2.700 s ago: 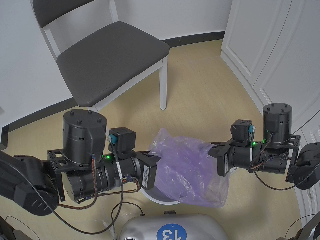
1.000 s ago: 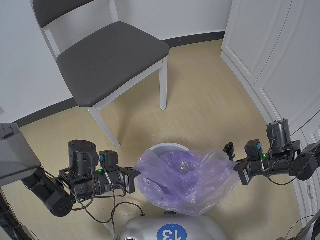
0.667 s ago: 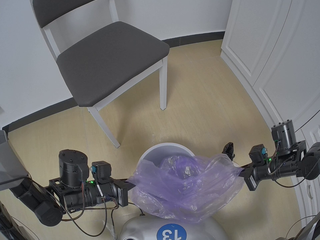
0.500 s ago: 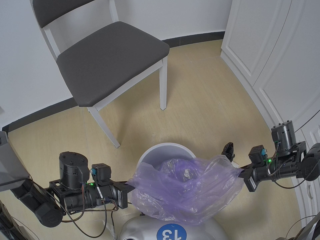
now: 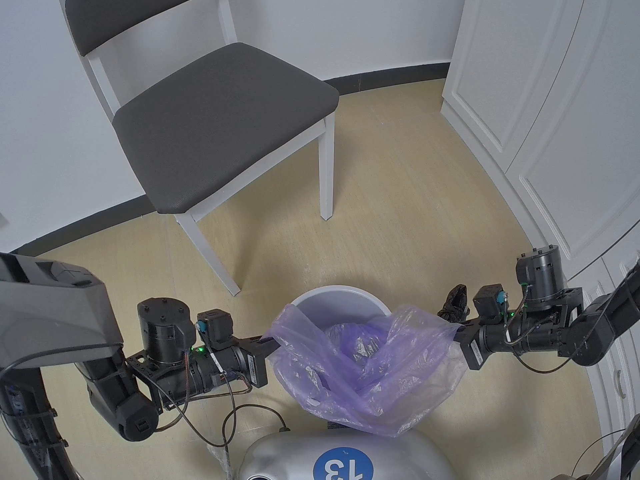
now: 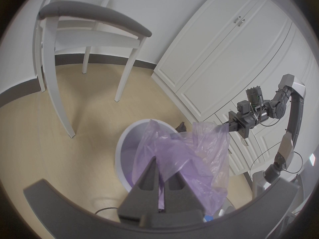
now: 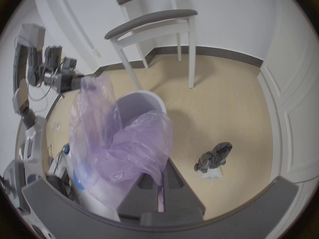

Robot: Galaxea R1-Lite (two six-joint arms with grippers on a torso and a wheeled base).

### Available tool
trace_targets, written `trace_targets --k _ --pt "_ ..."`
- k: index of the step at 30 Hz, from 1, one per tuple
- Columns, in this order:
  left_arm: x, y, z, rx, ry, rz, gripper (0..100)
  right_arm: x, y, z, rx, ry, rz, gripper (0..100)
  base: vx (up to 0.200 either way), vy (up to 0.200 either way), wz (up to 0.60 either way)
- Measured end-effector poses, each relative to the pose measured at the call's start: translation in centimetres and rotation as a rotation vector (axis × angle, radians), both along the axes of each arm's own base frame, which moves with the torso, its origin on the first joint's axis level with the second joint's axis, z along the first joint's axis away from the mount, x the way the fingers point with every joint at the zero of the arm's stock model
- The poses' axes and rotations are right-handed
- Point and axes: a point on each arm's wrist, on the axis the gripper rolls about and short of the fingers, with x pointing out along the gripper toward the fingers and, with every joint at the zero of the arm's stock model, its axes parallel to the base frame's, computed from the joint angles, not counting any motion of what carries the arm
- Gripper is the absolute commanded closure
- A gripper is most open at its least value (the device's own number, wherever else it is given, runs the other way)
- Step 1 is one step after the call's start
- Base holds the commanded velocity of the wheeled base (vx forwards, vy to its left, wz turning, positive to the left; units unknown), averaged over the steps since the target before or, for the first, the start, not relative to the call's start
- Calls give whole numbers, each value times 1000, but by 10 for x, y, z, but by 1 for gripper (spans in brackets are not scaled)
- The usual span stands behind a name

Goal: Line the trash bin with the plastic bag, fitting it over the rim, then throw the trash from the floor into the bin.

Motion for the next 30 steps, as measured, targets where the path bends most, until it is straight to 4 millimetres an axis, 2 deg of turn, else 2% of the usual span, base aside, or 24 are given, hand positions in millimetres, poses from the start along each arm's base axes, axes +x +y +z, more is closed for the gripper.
trace_targets --k 5,9,14,19,25,30 --pt "10 9 -9 -12 -13 30 100 14 -11 -16 11 24 -60 100 0 0 0" --pt "4 19 -13 -12 -3 38 100 16 -21 -24 -39 23 -55 100 0 0 0" --pt "-12 32 -21 -9 55 -10 100 6 -32 -28 -109 18 -19 100 0 0 0" --pt "-17 37 -29 28 75 -31 100 -6 -28 -33 -160 22 51 100 0 0 0" --pt "-16 46 -34 76 36 -89 100 -15 -27 -38 -220 16 118 100 0 0 0" --pt "-5 55 -36 78 9 -73 100 -16 -30 -42 -240 24 129 100 0 0 0"
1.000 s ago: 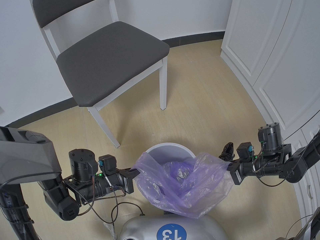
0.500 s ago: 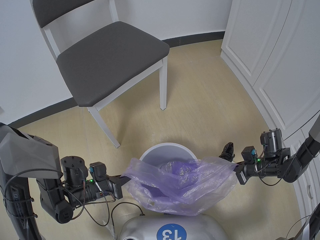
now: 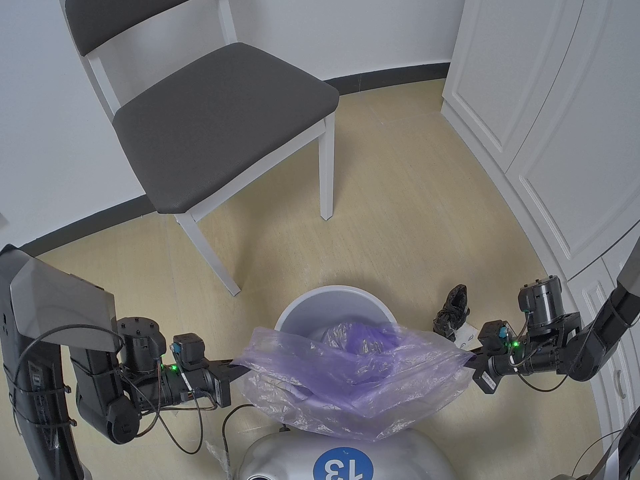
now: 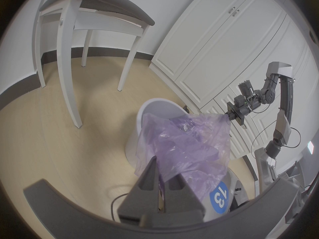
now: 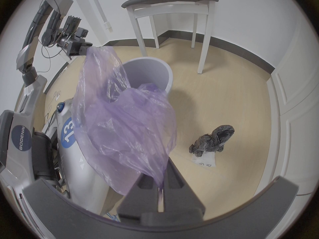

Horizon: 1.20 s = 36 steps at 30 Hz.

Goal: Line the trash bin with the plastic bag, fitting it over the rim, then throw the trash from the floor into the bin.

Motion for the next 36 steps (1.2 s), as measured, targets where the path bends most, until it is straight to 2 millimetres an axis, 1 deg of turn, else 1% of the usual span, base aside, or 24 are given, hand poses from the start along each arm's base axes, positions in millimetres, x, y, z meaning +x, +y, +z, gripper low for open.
trace_targets --k 6,11,17,18,25,27,30,33,36 --pt "12 2 -2 -6 -26 15 100 3 -7 -8 -61 -4 39 100 0 0 0" --pt "24 1 -4 -12 -54 22 100 6 -19 -17 -108 9 45 100 0 0 0" --pt "31 0 -6 -16 -65 24 100 4 -25 -24 -134 57 51 100 0 0 0" --pt "31 -2 -6 -16 -65 18 100 4 -25 -25 -133 59 52 0 0 0 0" --pt "29 -12 -5 -23 -69 -12 100 2 -20 -23 -72 62 107 0 0 0 0" --pt "29 -14 -3 -26 -73 -18 100 0 -19 -20 -64 52 117 0 0 0 0" --pt "28 -17 0 -30 -80 -25 100 -4 -16 -7 -36 17 143 0 0 0 0" --pt "27 -19 3 -34 -88 -29 100 -11 -10 11 18 -23 176 0 0 0 0" --pt "26 -20 5 -36 -93 -31 100 -20 1 30 89 -50 189 0 0 0 0"
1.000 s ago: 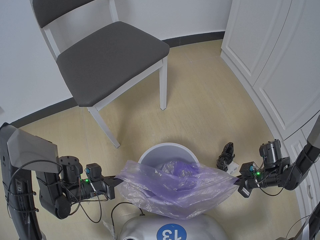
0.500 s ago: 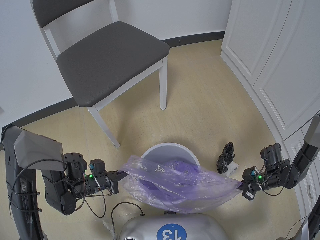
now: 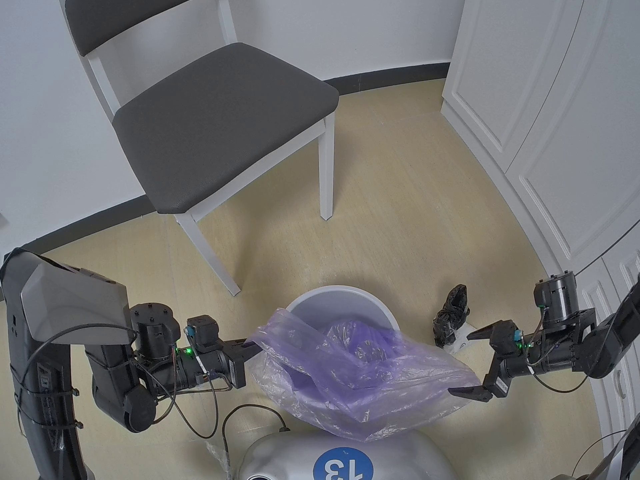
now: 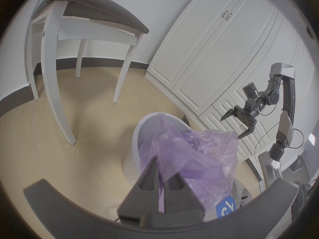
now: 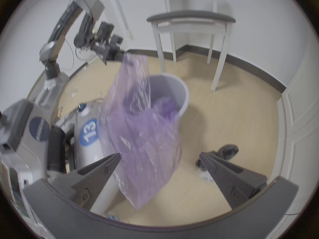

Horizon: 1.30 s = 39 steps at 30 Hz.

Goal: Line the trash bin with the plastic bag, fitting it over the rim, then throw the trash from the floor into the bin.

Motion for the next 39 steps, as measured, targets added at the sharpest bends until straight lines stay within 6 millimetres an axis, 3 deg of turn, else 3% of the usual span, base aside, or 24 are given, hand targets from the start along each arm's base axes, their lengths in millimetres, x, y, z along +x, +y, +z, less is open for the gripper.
trace_targets --k 5,11,19,23,27,28,39 --pt "-1 -1 1 4 -3 10 100 -11 34 31 133 -2 8 0 0 0 0" --pt "-3 0 1 15 0 34 100 -13 69 56 164 -65 33 0 0 0 0" --pt "-7 0 -1 35 8 54 100 -10 77 56 43 -154 138 0 0 0 0" --pt "-8 -1 -2 43 12 61 100 -12 95 54 58 -122 147 0 0 0 0" --pt "-9 -2 -4 56 16 78 100 -8 125 46 48 -91 147 0 0 0 0" --pt "-9 -3 -5 58 16 79 0 -7 132 42 41 -86 147 0 0 0 0" --pt "-10 -3 -6 58 26 82 0 15 198 8 -36 -100 73 0 0 0 0"
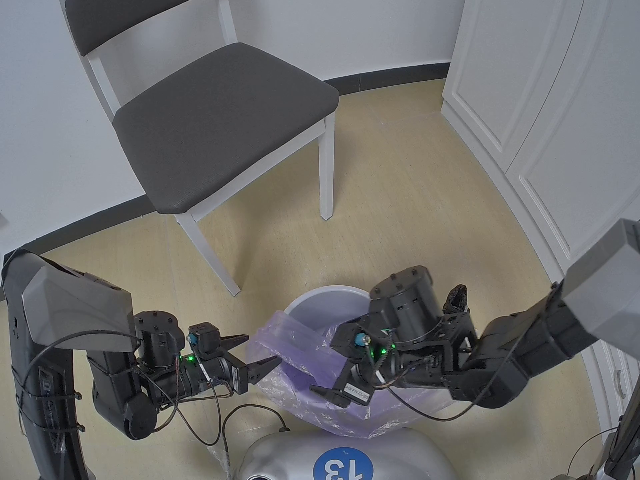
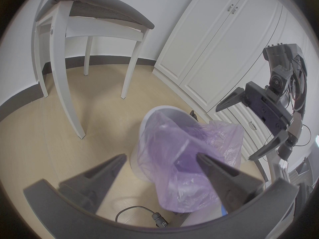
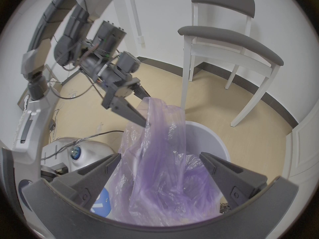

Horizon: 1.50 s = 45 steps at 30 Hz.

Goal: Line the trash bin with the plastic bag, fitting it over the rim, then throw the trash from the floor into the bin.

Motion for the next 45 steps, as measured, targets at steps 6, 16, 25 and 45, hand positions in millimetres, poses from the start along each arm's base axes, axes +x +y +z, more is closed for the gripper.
trace_targets --k 6,16,25,45 --pt "0 2 0 0 3 4 0 9 15 -14 -17 4 -9 0 0 0 0" --pt "1 4 0 3 -1 10 0 24 18 -30 -33 13 -38 0 0 0 0" --pt "1 5 0 3 -1 14 0 43 18 -39 -30 10 -72 100 0 0 0" --pt "4 7 -1 3 -3 23 0 102 13 16 1 -20 -168 100 0 0 0"
